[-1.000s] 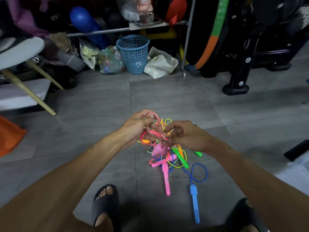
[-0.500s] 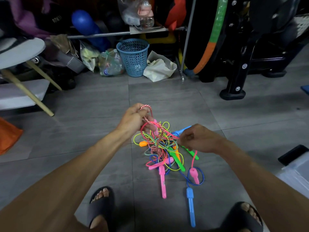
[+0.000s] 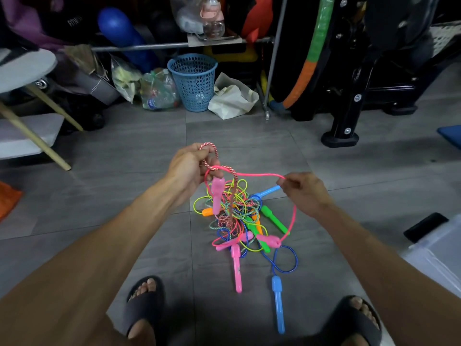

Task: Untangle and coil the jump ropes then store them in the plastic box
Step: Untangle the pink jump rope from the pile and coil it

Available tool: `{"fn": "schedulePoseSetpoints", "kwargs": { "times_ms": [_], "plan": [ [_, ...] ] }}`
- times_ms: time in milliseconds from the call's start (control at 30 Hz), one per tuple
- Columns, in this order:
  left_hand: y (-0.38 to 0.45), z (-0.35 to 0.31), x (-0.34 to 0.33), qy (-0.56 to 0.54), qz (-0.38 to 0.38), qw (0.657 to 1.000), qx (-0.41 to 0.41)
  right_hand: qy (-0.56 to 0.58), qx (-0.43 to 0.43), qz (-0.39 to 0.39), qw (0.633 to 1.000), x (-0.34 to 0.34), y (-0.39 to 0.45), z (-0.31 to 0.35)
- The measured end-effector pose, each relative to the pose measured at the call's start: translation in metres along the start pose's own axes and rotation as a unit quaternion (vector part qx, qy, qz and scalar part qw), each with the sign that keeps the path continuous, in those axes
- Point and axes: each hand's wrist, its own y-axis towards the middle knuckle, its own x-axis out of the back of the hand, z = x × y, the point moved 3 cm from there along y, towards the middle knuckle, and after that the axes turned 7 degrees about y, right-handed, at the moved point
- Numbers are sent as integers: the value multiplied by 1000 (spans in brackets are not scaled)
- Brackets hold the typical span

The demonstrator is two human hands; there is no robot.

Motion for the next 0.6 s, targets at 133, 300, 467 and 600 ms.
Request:
{"fn": "schedulePoseSetpoints", "kwargs": {
  "times_ms": [133, 300, 467, 600],
  "plan": [
    [-5, -4, -4, -12, 42, 999, 3, 45, 11, -52, 998, -6, 10, 12],
    [-8, -6, -1, -39, 71, 997, 14, 244, -65, 15, 967, -36, 15, 35],
    [-4, -4, 5, -94, 51, 994, 15, 480, -87, 228, 843, -63, -8, 73],
    [2, 3, 13, -94, -11, 995, 23, 448, -73, 254, 854, -64, -13, 73]
  ]
}}
